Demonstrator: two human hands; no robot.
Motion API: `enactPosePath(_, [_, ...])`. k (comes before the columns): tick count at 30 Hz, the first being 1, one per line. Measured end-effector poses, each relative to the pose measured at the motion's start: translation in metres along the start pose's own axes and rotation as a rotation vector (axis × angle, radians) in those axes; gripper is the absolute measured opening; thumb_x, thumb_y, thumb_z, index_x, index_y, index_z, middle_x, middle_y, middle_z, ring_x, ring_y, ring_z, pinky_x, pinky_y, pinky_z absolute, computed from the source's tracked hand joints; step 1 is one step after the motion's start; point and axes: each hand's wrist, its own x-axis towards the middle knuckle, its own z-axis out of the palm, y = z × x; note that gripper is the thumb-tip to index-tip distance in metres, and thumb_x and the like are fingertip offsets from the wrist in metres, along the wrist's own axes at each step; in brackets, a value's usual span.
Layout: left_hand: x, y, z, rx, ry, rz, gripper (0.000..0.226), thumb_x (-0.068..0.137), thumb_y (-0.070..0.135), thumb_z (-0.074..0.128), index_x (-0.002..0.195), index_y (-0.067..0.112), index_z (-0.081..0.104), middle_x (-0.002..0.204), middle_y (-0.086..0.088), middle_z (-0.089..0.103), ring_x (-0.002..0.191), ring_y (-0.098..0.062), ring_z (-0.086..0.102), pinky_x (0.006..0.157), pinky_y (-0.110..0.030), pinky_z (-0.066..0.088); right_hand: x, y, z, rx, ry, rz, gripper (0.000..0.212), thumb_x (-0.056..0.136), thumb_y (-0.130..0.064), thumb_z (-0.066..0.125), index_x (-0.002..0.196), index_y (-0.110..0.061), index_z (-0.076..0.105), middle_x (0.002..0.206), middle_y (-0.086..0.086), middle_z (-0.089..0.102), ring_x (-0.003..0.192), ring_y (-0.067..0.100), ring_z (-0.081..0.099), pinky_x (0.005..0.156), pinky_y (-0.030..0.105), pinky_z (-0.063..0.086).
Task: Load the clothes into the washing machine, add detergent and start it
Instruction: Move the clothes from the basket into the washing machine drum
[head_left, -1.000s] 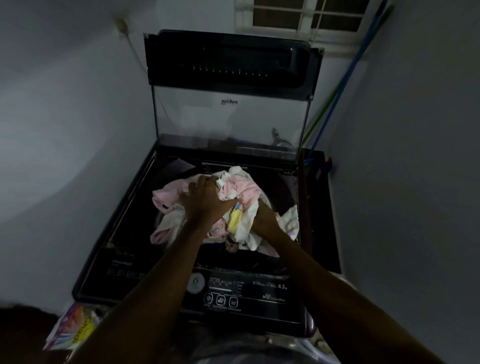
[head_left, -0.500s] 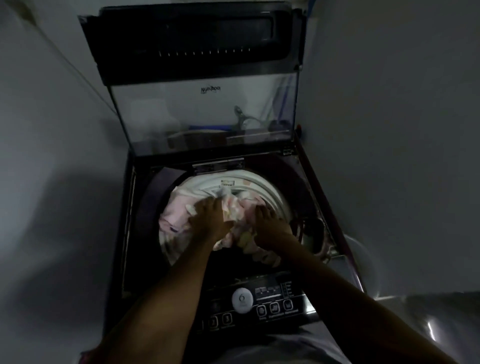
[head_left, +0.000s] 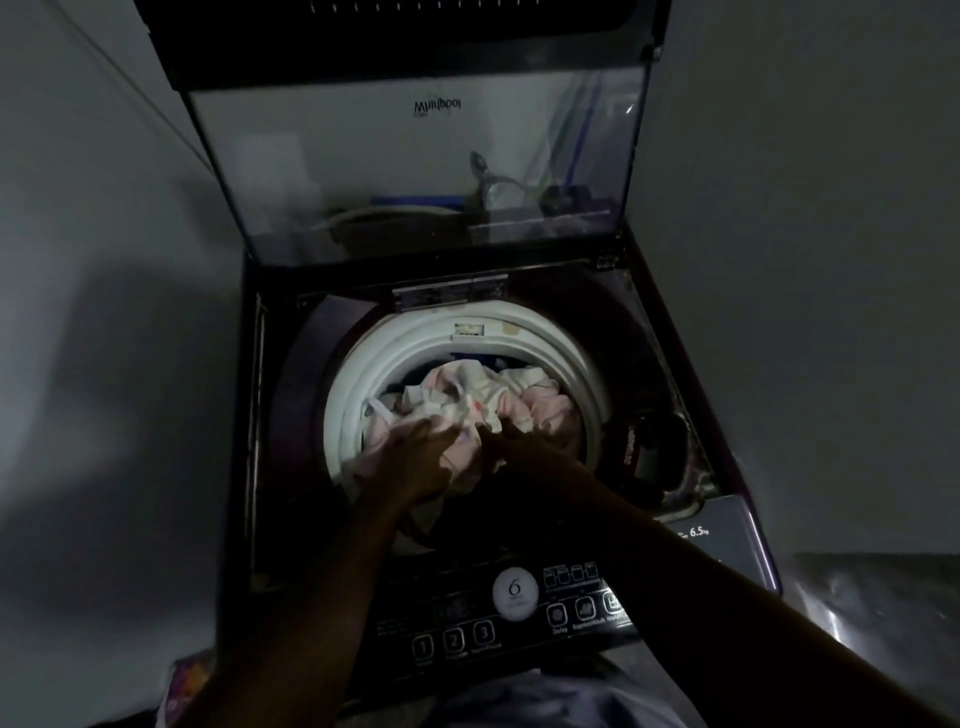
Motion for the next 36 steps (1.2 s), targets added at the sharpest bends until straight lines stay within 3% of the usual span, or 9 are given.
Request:
enactPosePath(2, [0.003,-0.006,0.009,0.006,-0.233,0.036,0.056,0.102,0.03,0.045,0.153,0.02,0.023,0.162,-0.008,0.015,0.144,-0.021,0.026,0.115,-0.03,0.019,-0.001,-0.006,-0.004,0.233,0.121,0.032,0.058,0.099,-0.028,0.049,0.148,-0.007,0.028,0.154,0.02,0.028,0.139,0.031,0.035,0.112,0.036,0.031])
enactPosePath(4, [0.007,-0.004,0.014,0.056,-0.315,0.101,0.058,0.102,0.037,0.045,0.151,0.011,0.028,0.159,-0.011,0.025,0.12,-0.018,0.049,0.095,-0.025,0.041,-0.003,-0.007,0.001,0.512,0.272,0.18,0.046,0.097,-0.009,0.053,0.137,0.01,0.04,0.142,0.03,0.041,0.126,0.038,0.048,0.099,0.03,0.047])
enactPosePath(6, [0.005,-0.008,0.014,0.057,-0.416,0.093,0.061,0.098,0.041,0.054,0.148,0.012,0.035,0.152,-0.008,0.038,0.102,-0.014,0.052,0.076,-0.017,0.047,-0.011,-0.004,0.007,0.637,0.264,0.227,0.045,0.092,-0.012,0.059,0.134,0.002,0.048,0.136,0.021,0.052,0.107,0.024,0.062,0.078,0.02,0.055])
enactPosePath(8, [0.005,-0.01,0.009,-0.002,-0.437,-0.031,0.054,0.095,0.042,0.055,0.142,0.017,0.046,0.148,-0.005,0.045,0.111,-0.018,0.054,0.087,-0.023,0.049,-0.02,-0.003,0.009,0.624,0.18,0.18,0.038,0.087,-0.032,0.062,0.121,-0.014,0.059,0.124,0.005,0.062,0.091,0.007,0.065,0.062,0.011,0.052])
enactPosePath(10, [0.004,-0.006,-0.001,-0.015,-0.372,-0.058,0.053,0.092,0.043,0.055,0.139,0.019,0.051,0.142,-0.002,0.05,0.122,-0.026,0.052,0.099,-0.029,0.043,-0.016,-0.001,-0.004,0.523,0.061,0.178,0.035,0.089,-0.038,0.057,0.12,-0.021,0.062,0.125,0.003,0.062,0.104,0.011,0.063,0.076,0.017,0.053])
enactPosePath(13, [0.002,0.002,-0.023,-0.126,-0.157,-0.07,0.035,0.091,0.036,0.057,0.121,0.02,0.065,0.116,-0.003,0.068,0.101,-0.022,0.065,0.078,-0.018,0.042,-0.003,-0.002,-0.021,0.295,0.072,0.32,0.034,0.092,-0.028,0.051,0.125,-0.026,0.06,0.133,0.006,0.056,0.12,0.029,0.054,0.098,0.042,0.047])
enactPosePath(18, [-0.001,0.044,-0.041,-0.28,0.223,0.022,0.034,0.093,0.025,0.057,0.127,0.027,0.06,0.127,-0.002,0.063,0.11,-0.024,0.061,0.094,-0.032,0.049,-0.02,0.006,-0.032,0.31,0.241,0.304,0.038,0.09,-0.027,0.052,0.127,-0.027,0.06,0.135,0.005,0.057,0.121,0.029,0.054,0.096,0.039,0.049])
enactPosePath(22, [-0.012,0.081,-0.036,-0.202,0.334,0.09,0.04,0.089,0.019,0.059,0.129,0.021,0.06,0.132,-0.007,0.059,0.12,-0.029,0.055,0.097,-0.042,0.047,-0.038,0.015,-0.04,0.342,0.396,0.283,0.041,0.086,-0.02,0.053,0.126,-0.026,0.059,0.127,0.006,0.062,0.115,0.03,0.058,0.089,0.042,0.053])
enactPosePath(36, [-0.074,0.26,-0.004,-0.168,0.666,0.09,0.033,0.091,0.013,0.05,0.123,0.012,0.057,0.124,-0.011,0.06,0.113,-0.032,0.055,0.09,-0.039,0.045,-0.174,0.112,-0.035,0.318,0.776,-0.024,0.027,0.084,-0.012,0.054,0.109,-0.011,0.064,0.108,0.009,0.062,0.098,0.029,0.06,0.078,0.035,0.051])
